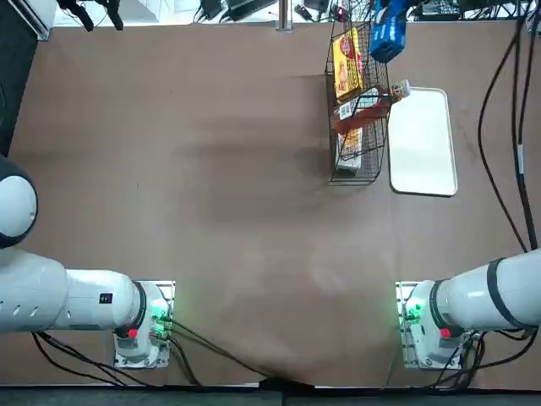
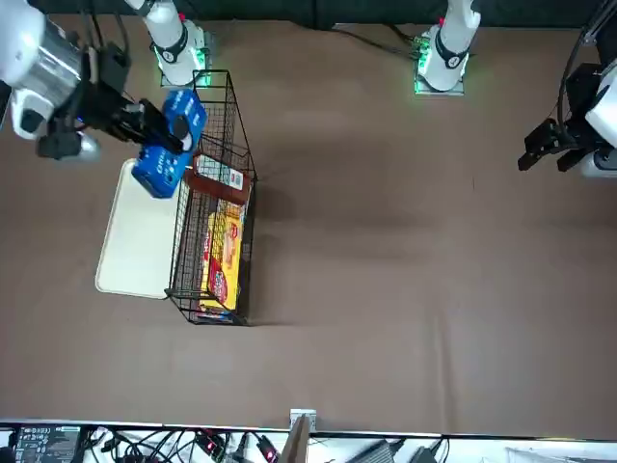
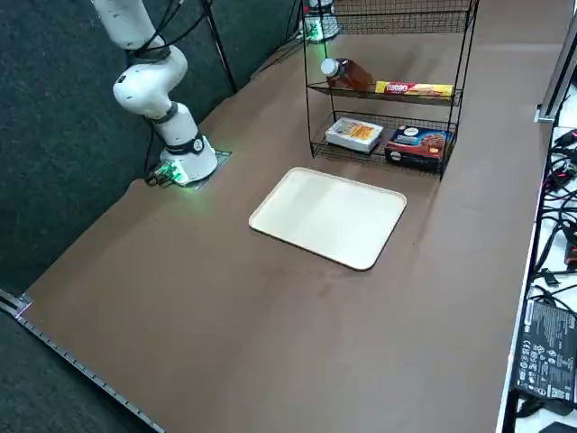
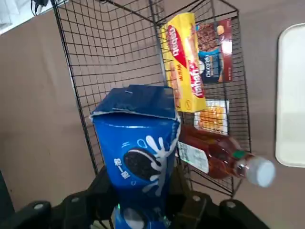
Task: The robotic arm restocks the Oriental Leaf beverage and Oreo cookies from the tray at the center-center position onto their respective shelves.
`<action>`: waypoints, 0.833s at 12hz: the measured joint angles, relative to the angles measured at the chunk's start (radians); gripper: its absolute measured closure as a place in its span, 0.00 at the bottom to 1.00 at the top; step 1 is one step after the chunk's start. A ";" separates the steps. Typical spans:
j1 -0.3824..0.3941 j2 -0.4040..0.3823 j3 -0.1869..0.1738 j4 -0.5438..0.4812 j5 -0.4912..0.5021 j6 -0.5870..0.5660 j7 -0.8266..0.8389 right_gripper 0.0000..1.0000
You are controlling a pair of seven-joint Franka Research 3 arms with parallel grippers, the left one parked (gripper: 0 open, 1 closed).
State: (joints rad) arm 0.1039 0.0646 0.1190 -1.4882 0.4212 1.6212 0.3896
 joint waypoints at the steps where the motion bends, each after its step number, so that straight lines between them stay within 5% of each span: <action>1: 0.011 0.015 0.001 0.000 0.000 0.013 0.002 0.46; 4: 0.027 0.042 0.001 0.001 0.000 0.034 0.003 0.41; 7: 0.030 0.062 0.001 0.003 0.000 0.057 0.000 0.00; 10: 0.035 0.065 0.001 0.006 0.000 0.078 0.000 0.00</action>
State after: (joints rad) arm 0.1389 0.1292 0.1197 -1.4817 0.4212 1.6988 0.3895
